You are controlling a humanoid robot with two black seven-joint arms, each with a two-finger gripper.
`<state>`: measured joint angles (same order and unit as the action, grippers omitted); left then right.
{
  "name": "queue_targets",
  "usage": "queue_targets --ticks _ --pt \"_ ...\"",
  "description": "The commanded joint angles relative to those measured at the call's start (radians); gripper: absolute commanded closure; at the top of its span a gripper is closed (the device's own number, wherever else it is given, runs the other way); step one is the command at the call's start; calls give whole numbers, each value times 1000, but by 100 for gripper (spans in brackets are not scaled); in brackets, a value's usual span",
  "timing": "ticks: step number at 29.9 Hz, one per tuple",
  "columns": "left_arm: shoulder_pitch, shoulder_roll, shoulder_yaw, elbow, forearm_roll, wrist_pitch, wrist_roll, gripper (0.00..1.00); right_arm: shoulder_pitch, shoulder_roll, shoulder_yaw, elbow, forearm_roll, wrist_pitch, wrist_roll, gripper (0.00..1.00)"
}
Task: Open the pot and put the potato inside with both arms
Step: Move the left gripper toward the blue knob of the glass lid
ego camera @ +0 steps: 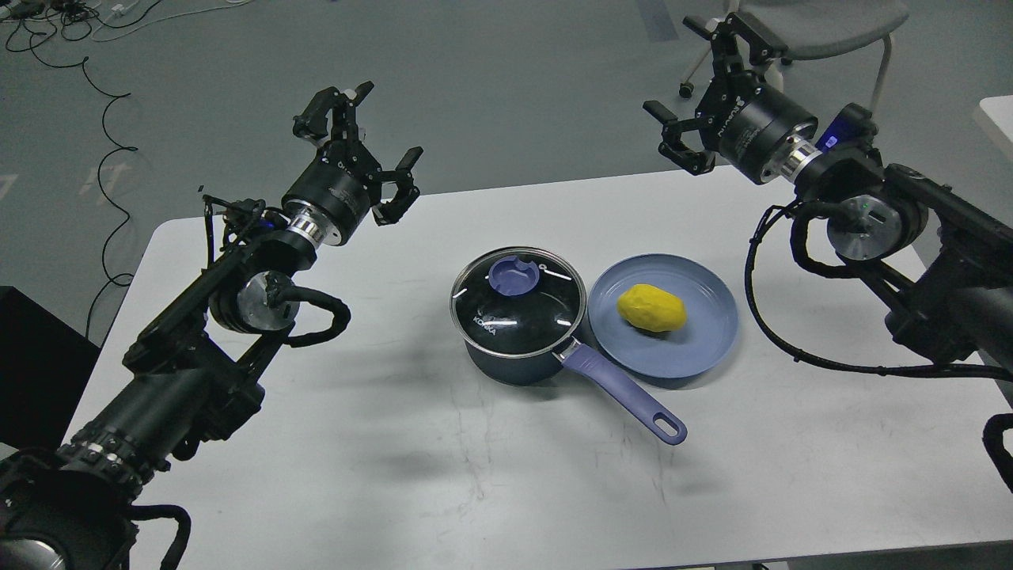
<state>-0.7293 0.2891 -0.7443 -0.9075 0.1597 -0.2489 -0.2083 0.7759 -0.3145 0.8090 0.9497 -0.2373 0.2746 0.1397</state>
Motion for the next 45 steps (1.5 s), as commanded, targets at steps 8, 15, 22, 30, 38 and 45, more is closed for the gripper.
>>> queue_targets --ticks 8,15,22,30,38,45 --pt "27 -10 2 -13 15 29 -3 2 -4 61 -40 -29 -11 -74 3 0" --pt "30 -1 -10 -11 0 23 9 2 -4 69 -65 -26 -13 -74 3 0" --pt "30 4 -13 -11 0 26 7 2 -7 69 -68 -25 -13 -74 0 0" --pt "30 7 -15 -11 0 31 -3 2 -17 64 -80 -23 -14 -71 -2 0" --pt "28 -7 -12 -11 10 25 -2 2 -18 57 -79 -19 -13 -71 -2 0" --pt "28 1 -3 -13 18 26 -5 2 -15 32 -74 -2 -13 -69 -2 0"
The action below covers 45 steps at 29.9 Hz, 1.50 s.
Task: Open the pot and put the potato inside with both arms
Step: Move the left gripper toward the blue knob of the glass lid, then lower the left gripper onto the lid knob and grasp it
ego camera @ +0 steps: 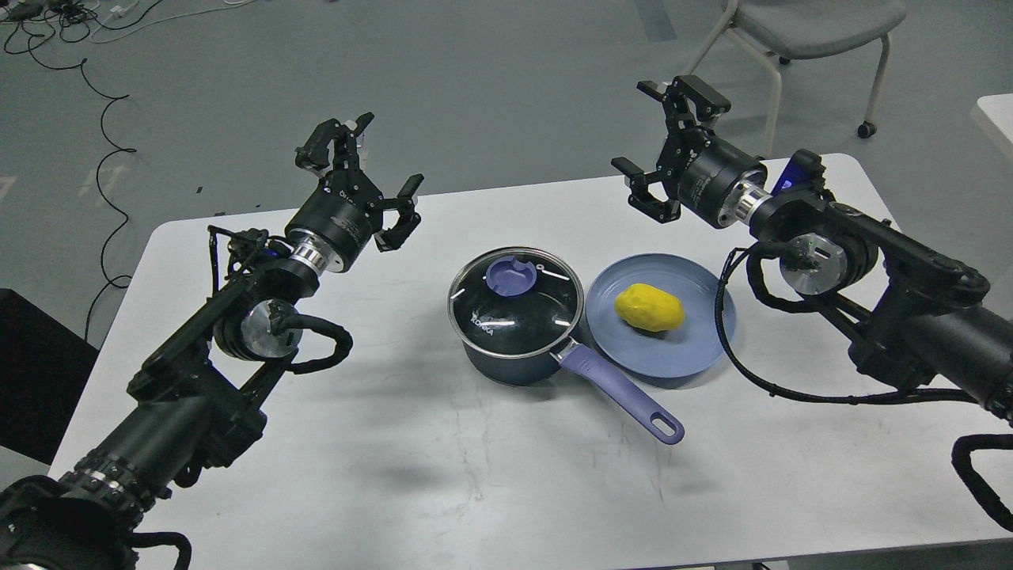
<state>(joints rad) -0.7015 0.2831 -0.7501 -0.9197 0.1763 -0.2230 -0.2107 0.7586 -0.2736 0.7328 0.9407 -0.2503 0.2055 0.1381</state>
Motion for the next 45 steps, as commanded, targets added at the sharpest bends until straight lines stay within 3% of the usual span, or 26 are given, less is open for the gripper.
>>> queue_targets --ticks 1,5,11,14,15,18,21,24,27,29,32,45 --pt "0 8 3 -1 5 1 -4 2 4 -9 0 7 0 0 0 0" --pt "-1 10 1 -1 31 1 -9 2 7 -9 0 7 0 0 0 0" --pt "-9 22 6 -25 126 11 -68 2 10 -10 5 7 0 0 0 0" --pt "-15 30 9 -51 357 71 -154 2 5 -35 11 7 0 0 0 0" --pt "-18 34 11 -79 496 127 -198 2 4 -47 13 7 0 0 2 0" --pt "-16 54 14 -142 760 262 -258 2 2 -62 23 6 2 0 3 0" --pt "-13 99 79 -250 955 313 -260 2 2 -85 42 6 2 0 2 0" --pt "-21 145 167 -286 1070 323 -265 2 2 -88 45 6 3 0 2 0" --pt "-59 195 274 -274 1332 332 -272 2 2 -88 56 6 3 -3 3 0" --pt "-73 202 308 -271 1479 381 -272 2 4 -91 56 6 3 -3 2 0" --pt "-78 199 319 -251 1586 421 -269 2 5 -95 56 6 3 -5 2 0" --pt "-131 163 423 -205 1823 439 -269 2 2 -102 57 4 3 -8 3 0"
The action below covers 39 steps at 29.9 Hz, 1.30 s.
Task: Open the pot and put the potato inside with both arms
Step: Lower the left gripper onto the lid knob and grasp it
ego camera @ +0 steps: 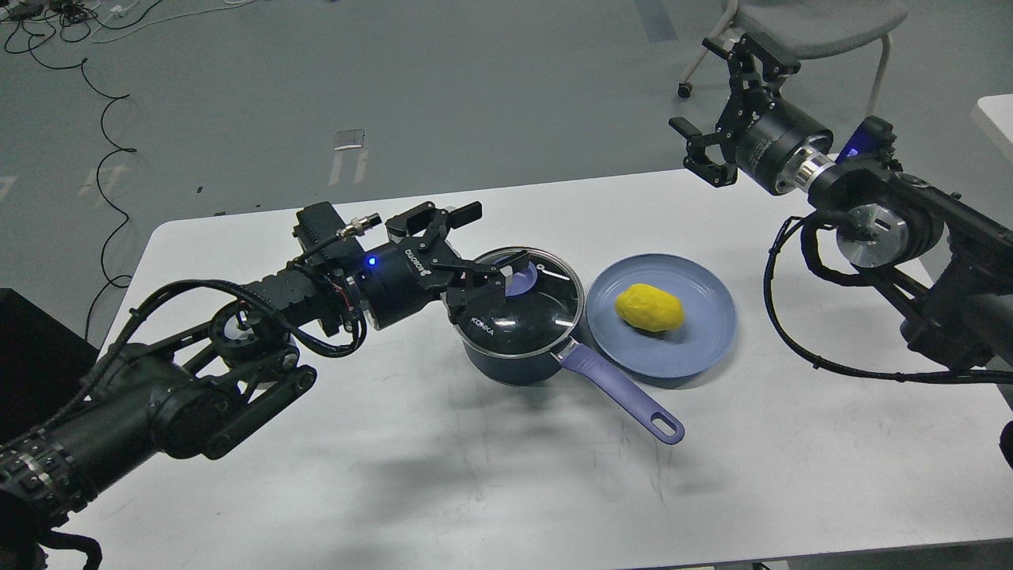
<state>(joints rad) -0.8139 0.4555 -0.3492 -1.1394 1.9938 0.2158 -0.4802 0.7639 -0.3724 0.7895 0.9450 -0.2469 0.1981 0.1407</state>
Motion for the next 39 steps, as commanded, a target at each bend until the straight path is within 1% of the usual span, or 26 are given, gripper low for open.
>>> queue_targets --ticks 1,4,8,15,19,23,29,36,39 --pt "-24 -18 36 35 7 1 0 2 -3 -3 1 0 0 0 0 0" --pt "-28 -50 47 87 16 1 0 2 -3 -5 1 0 0 0 0 0" --pt "-25 -70 50 104 36 2 0 2 -5 -5 1 0 0 0 0 0" --pt "-27 -81 101 122 102 57 -9 2 -8 -19 7 0 0 -3 0 0" --pt "-28 -80 102 128 102 57 -8 2 -14 -26 7 0 0 -3 -1 0" --pt "-28 -92 104 187 100 60 -9 2 -21 -28 8 0 0 -3 -1 0" --pt "-31 -103 107 199 92 59 -9 2 -28 -36 7 2 0 -3 0 0" --pt "-47 -124 127 259 48 54 -9 2 -29 -48 5 2 0 -3 0 0" --pt "-54 -127 156 268 30 54 -9 2 -31 -48 2 2 0 -3 0 0"
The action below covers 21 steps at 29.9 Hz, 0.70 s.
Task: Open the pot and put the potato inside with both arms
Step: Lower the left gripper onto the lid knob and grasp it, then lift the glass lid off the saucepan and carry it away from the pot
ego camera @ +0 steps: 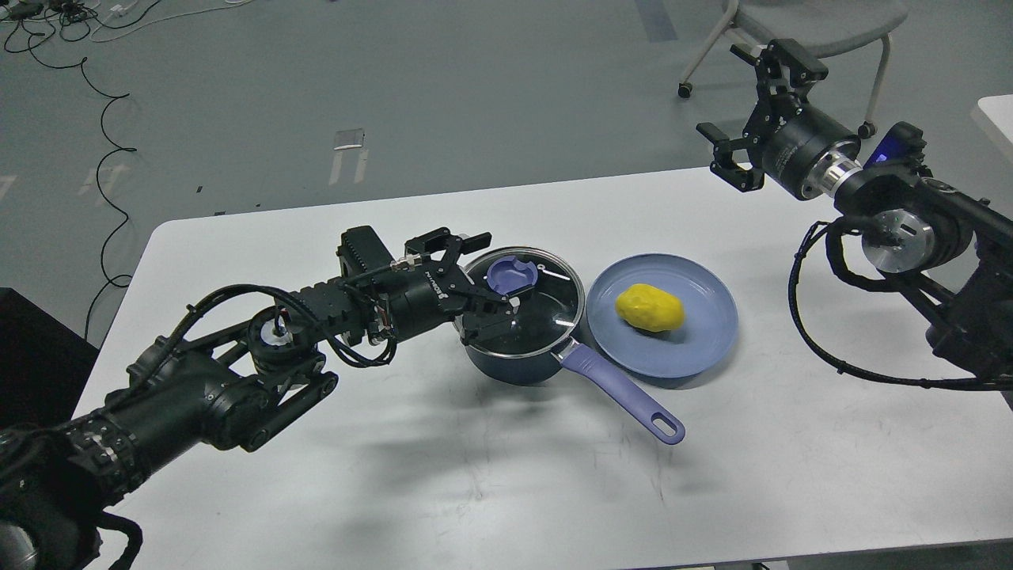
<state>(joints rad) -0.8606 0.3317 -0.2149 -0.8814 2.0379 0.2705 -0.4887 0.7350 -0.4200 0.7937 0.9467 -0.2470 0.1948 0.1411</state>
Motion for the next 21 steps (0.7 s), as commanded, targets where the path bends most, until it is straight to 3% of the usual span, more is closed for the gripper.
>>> queue_targets --ticks 1,17,21 --pt "-20 -8 35 10 -16 0 0 2 -5 -2 -2 0 0 0 0 0" --pt "-28 -10 60 10 -57 -4 0 3 -25 -5 -7 -2 0 0 5 0" --pt "-26 -8 62 9 -58 -4 0 9 -26 -5 -7 -3 -2 0 6 0"
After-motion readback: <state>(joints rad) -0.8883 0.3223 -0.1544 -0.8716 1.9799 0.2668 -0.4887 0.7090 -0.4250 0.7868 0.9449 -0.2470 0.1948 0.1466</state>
